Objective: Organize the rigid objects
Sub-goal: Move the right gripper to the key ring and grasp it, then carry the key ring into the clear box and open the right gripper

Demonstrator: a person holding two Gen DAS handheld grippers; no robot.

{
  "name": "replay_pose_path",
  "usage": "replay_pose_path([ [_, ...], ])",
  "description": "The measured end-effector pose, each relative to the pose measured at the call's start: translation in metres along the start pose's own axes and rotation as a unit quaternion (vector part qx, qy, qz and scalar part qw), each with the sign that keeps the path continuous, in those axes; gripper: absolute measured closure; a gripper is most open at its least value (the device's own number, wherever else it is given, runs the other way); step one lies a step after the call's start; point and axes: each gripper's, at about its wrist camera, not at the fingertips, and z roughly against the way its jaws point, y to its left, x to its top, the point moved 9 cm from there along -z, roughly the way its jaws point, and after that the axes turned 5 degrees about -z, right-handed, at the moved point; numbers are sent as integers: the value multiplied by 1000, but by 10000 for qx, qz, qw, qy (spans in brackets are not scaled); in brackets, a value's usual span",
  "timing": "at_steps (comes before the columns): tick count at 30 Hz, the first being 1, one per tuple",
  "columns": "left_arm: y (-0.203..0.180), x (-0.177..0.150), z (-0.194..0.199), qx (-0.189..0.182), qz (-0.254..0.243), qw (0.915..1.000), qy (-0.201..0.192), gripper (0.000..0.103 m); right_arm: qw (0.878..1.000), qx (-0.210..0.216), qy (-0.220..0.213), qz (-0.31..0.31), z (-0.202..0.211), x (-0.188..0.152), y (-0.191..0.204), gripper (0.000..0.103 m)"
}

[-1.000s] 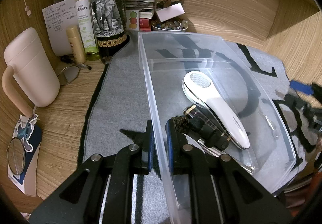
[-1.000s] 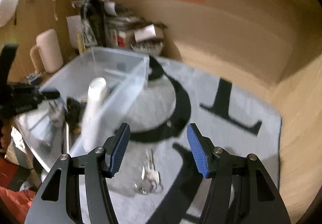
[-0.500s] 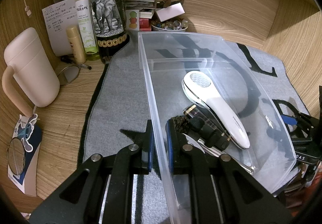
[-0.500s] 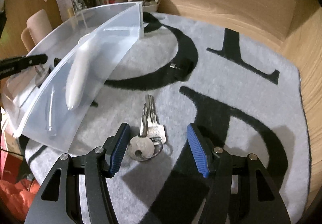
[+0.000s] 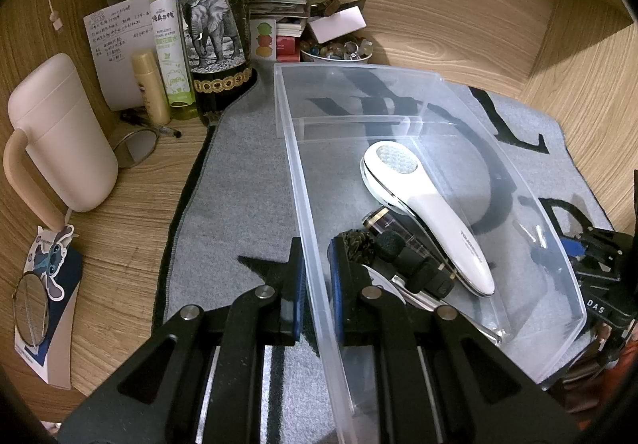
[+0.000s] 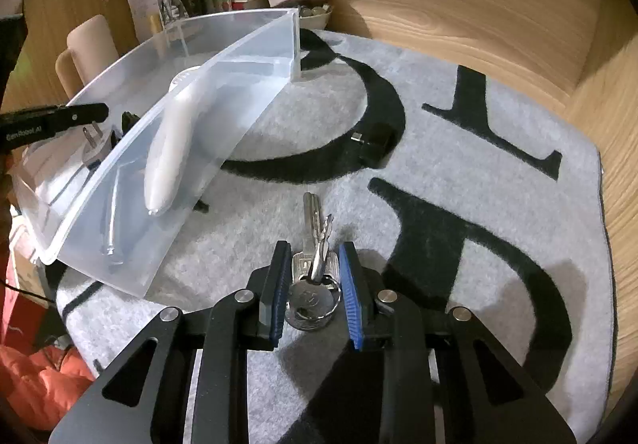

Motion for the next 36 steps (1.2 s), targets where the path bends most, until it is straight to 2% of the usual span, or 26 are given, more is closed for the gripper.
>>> replay_pose_path([
  [20, 0, 0, 0, -7, 11, 10000, -3, 92, 9962, -114, -836, 235, 43, 57, 4, 81],
  [31, -1, 0, 0, -1, 4, 10000, -4, 92, 9861, 160, -1431, 824, 69, 102, 51, 81],
  [36, -1, 0, 0, -6, 10, 10000, -7, 92, 9820, 433, -1456, 1125, 65, 110, 83, 81],
])
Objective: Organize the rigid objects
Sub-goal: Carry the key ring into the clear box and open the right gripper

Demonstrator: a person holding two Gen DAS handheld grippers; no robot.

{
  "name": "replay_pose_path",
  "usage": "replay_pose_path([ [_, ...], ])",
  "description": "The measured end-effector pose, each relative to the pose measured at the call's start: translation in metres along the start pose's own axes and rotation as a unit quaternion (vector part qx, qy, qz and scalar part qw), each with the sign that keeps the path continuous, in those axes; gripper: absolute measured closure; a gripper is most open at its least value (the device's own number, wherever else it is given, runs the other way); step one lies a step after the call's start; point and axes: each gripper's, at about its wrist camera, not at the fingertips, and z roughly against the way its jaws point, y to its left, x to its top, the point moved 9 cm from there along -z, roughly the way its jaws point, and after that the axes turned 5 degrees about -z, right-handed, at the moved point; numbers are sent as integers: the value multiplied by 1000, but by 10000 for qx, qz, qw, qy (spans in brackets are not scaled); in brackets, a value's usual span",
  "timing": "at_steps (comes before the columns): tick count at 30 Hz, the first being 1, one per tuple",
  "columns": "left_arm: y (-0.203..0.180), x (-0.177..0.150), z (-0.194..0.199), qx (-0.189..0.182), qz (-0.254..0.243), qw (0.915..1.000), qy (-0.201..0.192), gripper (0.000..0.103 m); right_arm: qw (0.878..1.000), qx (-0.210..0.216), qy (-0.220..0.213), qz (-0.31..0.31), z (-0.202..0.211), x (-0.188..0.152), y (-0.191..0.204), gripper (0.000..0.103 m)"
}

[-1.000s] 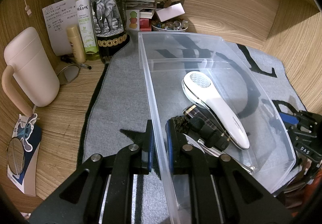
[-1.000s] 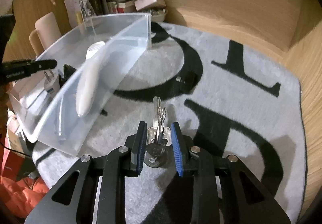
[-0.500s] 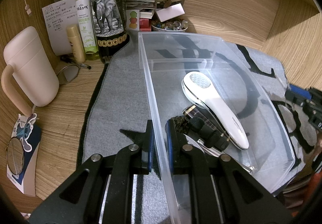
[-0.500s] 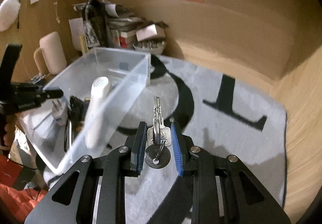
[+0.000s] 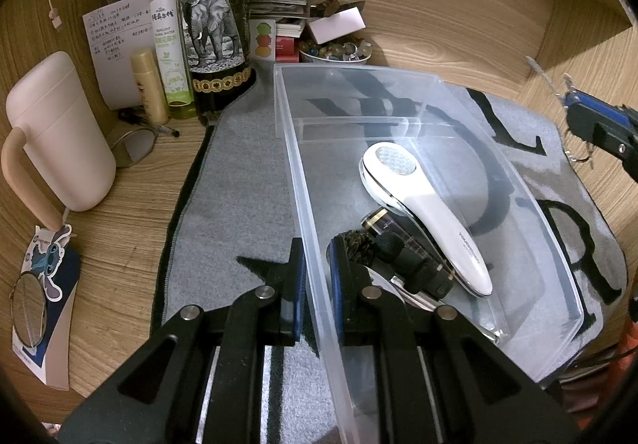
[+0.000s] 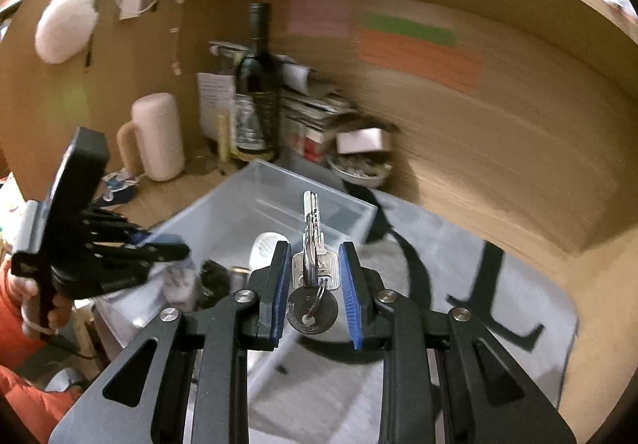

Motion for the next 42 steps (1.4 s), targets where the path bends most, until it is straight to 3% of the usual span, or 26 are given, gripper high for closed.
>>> replay_pose_path([
  [4, 0, 0, 0, -1, -1, 10000, -3, 92, 9996, 196, 132, 160, -16, -1, 20, 81],
  [10, 0, 0, 0, -2, 1, 10000, -5, 92, 9960, 440, 669, 388, -52, -19, 44, 81],
  [25, -2, 1, 0, -10, 1, 10000, -7, 91, 9883, 528, 1407, 274, -87, -45, 46, 81],
  [35, -1, 0, 0, -11, 8, 10000, -12, 91, 9926, 437, 1118, 170, -71, -30, 37, 77],
  [39, -1, 0, 0, -12, 9, 10000, -10, 91, 9950, 340, 928, 133, -63, -22, 31, 67],
  [42, -1, 0, 0, -12, 6, 10000, -13, 91, 9966, 238, 785, 115, -56, -16, 24, 66],
])
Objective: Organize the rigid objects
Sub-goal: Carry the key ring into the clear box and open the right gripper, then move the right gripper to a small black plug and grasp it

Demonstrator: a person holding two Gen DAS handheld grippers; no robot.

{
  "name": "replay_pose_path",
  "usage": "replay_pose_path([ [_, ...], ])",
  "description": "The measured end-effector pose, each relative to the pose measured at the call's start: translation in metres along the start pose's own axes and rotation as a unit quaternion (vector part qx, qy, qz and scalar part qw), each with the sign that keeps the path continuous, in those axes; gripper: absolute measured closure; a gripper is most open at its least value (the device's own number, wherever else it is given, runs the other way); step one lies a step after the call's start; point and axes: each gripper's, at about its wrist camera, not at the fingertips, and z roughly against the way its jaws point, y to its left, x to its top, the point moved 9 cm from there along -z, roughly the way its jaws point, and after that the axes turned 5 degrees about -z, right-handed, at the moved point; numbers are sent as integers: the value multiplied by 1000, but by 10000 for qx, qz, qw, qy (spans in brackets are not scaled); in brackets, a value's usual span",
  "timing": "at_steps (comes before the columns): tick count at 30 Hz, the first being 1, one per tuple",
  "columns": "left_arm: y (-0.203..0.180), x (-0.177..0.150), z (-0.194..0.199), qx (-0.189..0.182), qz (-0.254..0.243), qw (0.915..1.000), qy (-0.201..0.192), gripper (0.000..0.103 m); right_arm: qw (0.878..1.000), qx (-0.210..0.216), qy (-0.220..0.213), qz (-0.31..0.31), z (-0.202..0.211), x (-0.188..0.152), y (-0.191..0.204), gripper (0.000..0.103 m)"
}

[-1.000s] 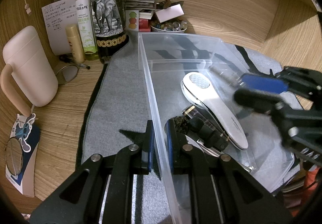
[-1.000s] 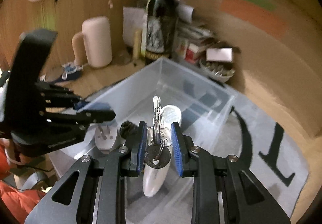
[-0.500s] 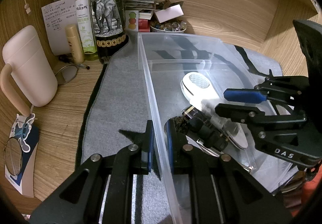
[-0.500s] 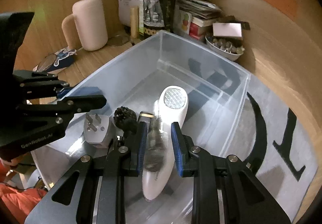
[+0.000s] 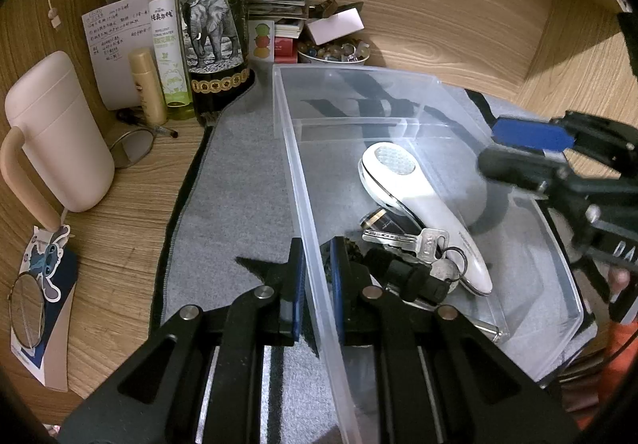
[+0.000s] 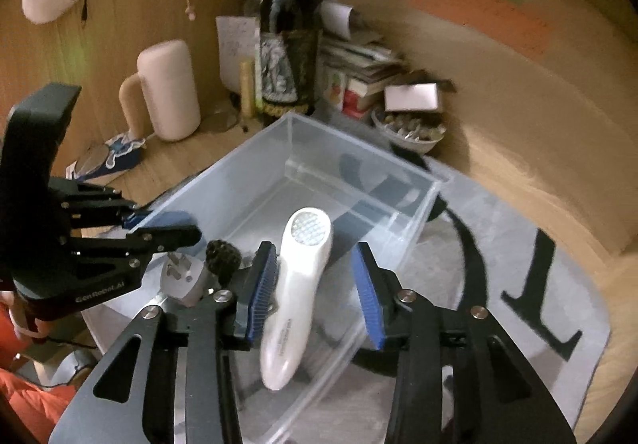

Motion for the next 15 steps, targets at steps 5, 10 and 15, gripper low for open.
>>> replay_pose_path([
  [5, 0, 0, 0, -3, 2, 10000, -1, 91, 9992, -238, -239, -202, 15, 10, -24, 62],
  [10, 0, 0, 0, 0, -3, 10000, 1, 91, 9966, -462, -369, -575, 23, 12, -58, 60],
  [15, 0, 0, 0, -8, 2, 10000, -1, 91, 9923, -706, -223, -989, 13, 1, -96, 60],
])
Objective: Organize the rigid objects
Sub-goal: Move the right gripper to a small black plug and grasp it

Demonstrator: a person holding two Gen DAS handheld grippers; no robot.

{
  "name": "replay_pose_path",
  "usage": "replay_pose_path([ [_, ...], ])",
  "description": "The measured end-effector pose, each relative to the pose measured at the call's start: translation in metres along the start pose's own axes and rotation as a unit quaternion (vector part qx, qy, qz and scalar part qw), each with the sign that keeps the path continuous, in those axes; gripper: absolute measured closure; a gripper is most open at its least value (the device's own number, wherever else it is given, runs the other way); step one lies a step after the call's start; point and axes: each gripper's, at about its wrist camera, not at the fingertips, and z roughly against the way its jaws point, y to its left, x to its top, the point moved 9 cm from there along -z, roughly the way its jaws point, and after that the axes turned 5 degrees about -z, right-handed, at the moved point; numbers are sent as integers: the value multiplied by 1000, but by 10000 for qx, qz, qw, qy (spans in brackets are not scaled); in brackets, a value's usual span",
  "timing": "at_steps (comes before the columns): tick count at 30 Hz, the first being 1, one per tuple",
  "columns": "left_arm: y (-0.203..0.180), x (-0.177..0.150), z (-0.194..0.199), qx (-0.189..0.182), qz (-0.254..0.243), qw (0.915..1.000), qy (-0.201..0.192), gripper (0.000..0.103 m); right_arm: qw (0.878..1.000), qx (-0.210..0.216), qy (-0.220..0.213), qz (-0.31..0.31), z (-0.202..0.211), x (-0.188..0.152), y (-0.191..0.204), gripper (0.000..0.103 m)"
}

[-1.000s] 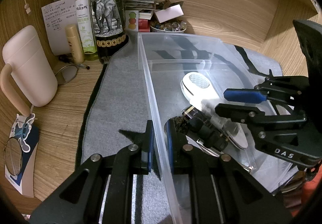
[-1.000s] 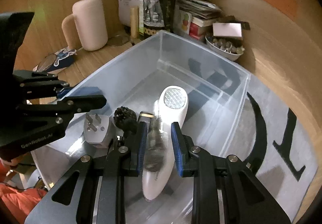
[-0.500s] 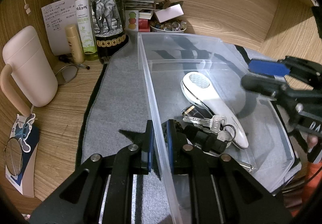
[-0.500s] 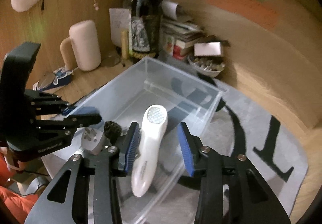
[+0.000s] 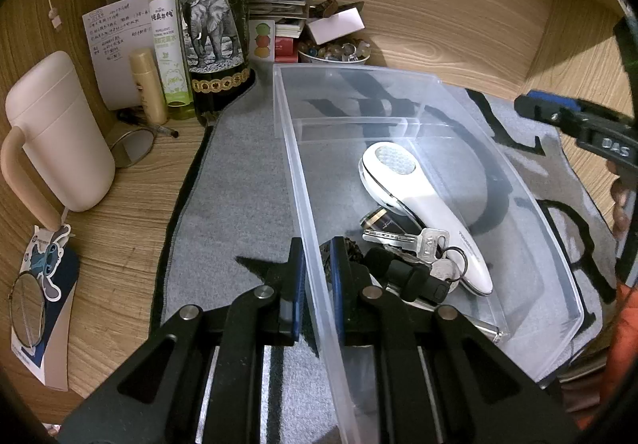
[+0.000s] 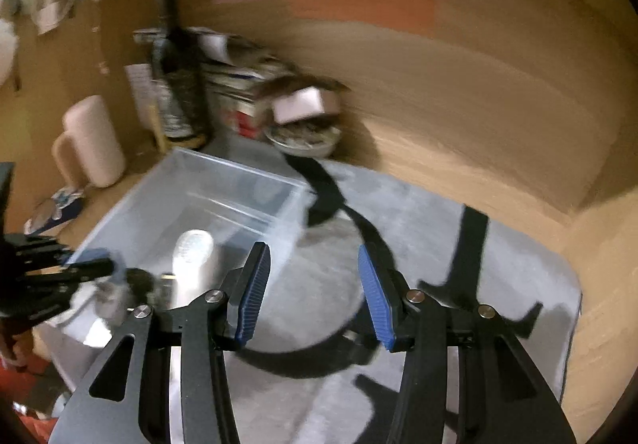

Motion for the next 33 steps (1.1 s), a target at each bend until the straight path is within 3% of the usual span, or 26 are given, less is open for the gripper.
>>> replay_pose_path([
  [4, 0, 0, 0, 1, -1, 10000, -1, 91, 9989, -81, 332, -323, -22, -17, -24, 60],
  [14, 1, 0, 0, 2, 1, 10000, -2, 91, 9918, -302, 1208, -300, -61, -78, -43, 60],
  [18, 1, 0, 0, 7, 1, 10000, -1, 91, 9928, -235, 1117, -348, -59, -82, -46, 61],
  [21, 1, 0, 0, -1, 8, 10000, -5, 91, 9937, -225, 1077, -231, -55, -82, -44, 78],
  [33, 0, 0, 0, 2, -2, 10000, 0, 91, 9965, -198, 781, -231, -34, -68, -40, 78],
])
